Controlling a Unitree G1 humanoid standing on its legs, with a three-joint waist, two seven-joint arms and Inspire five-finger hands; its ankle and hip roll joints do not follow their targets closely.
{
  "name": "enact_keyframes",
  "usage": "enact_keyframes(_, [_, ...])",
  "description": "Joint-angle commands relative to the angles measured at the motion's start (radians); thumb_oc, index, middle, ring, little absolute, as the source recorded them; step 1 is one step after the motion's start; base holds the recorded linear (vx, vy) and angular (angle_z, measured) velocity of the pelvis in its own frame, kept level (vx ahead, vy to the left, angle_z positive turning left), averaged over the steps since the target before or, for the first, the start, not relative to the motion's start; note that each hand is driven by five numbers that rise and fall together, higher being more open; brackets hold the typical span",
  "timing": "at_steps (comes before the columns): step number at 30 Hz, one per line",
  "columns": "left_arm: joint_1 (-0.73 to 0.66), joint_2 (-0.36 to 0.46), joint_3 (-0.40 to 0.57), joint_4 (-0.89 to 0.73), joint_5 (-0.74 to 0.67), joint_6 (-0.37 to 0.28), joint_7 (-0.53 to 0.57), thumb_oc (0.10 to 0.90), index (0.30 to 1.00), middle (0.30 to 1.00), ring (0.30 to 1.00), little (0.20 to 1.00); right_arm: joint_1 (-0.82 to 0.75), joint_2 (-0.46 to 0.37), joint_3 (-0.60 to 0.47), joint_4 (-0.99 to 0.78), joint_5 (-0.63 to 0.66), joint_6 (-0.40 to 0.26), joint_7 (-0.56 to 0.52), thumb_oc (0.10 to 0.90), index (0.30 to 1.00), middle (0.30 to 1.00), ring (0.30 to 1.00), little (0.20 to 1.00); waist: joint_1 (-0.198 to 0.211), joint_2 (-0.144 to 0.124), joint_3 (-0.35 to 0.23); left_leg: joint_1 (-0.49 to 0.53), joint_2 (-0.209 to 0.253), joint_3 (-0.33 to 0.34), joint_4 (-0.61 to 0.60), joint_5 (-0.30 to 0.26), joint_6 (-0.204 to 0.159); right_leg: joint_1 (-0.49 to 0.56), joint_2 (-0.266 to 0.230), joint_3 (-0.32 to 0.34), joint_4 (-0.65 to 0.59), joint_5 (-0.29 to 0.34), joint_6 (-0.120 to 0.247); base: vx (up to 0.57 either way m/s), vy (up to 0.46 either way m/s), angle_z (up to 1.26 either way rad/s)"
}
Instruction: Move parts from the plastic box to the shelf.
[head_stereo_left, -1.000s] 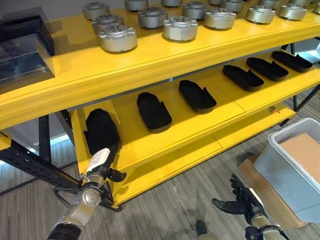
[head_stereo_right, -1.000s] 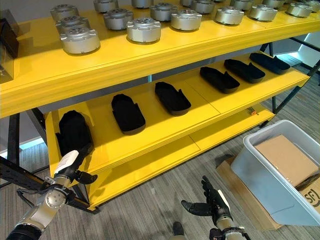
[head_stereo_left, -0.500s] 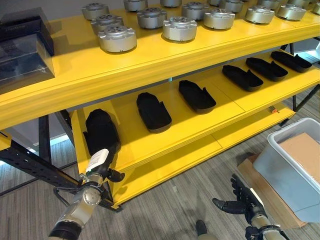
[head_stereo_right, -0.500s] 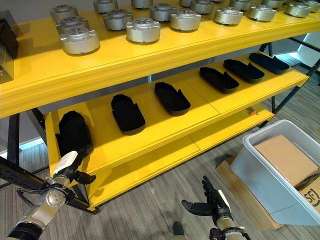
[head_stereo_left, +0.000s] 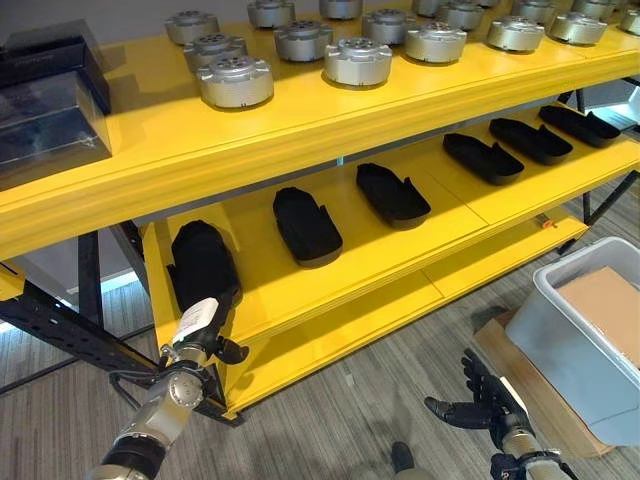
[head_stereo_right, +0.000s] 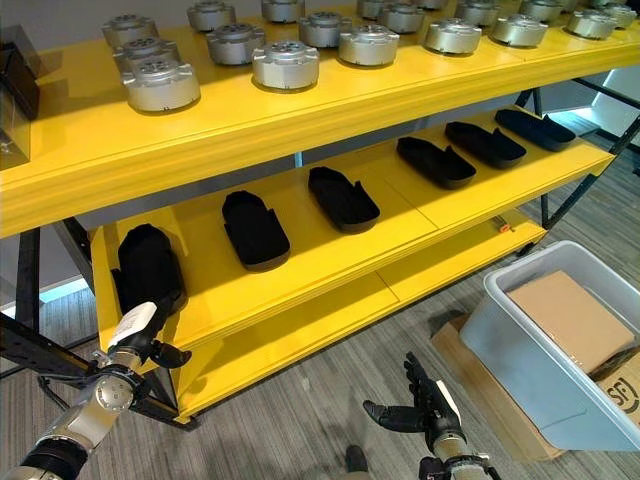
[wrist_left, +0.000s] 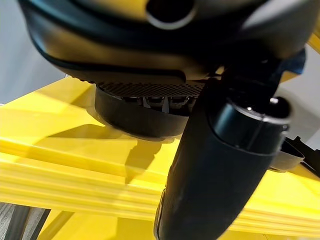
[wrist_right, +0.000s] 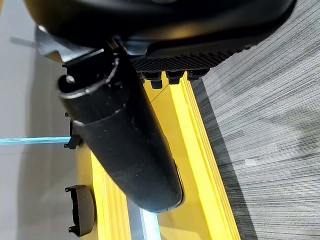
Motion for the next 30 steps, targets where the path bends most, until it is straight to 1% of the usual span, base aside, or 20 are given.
enact_keyframes(1, [-0.166, 0.036, 0.015, 0.103, 0.019, 0.003, 0.019, 0.9, 1.0, 1.0, 1.0, 1.0, -0.049, -0.038, -0.048, -0.076, 0.04, -0.087, -0.011, 0.9, 1.0, 1.0, 1.0, 1.0, -0.014, -0.002, 0.022, 0.047, 0.045, 0.026, 0.021, -0.061, 0.011, 0.069, -0.034, -0.013, 0.045, -0.117, 0.02, 0.0, 0.0, 0.0])
enact_keyframes(16, [-0.196, 0.036, 0.01, 0.152, 0.009, 0.017, 0.022, 0.9, 1.0, 1.0, 1.0, 1.0, -0.04, -0.038, -0.046, -0.075, 0.044, -0.083, -0.015, 0.9, 1.0, 1.0, 1.0, 1.0, -0.018, -0.002, 0.021, 0.052, 0.044, 0.031, 0.017, -0.059, 0.01, 0.069, -0.033, -0.011, 0.044, -0.116, 0.022, 0.0, 0.0, 0.0])
enact_keyframes(30, [-0.213, 0.056, 0.016, 0.185, 0.0, 0.027, 0.024, 0.9, 1.0, 1.0, 1.0, 1.0, -0.038, -0.039, -0.044, -0.069, 0.037, -0.081, -0.018, 0.9, 1.0, 1.0, 1.0, 1.0, -0.022, 0.0, 0.015, 0.057, 0.044, 0.035, 0.012, -0.059, 0.009, 0.072, -0.033, -0.01, 0.042, -0.115, 0.023, 0.0, 0.0, 0.0])
